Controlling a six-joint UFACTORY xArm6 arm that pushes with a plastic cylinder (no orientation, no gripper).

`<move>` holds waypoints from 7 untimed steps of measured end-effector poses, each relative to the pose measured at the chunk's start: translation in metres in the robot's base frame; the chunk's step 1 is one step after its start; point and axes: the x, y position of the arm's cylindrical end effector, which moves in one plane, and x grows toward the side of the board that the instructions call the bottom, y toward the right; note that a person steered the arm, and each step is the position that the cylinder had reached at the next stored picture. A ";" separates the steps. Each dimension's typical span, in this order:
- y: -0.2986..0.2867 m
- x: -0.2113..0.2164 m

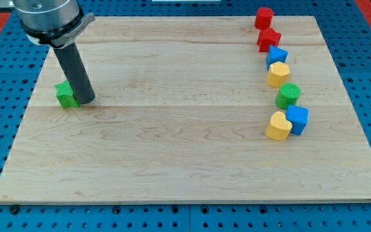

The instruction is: Move your arm bottom right to the blue cube

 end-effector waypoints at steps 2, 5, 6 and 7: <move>0.001 0.048; 0.023 0.056; 0.120 0.158; 0.187 0.190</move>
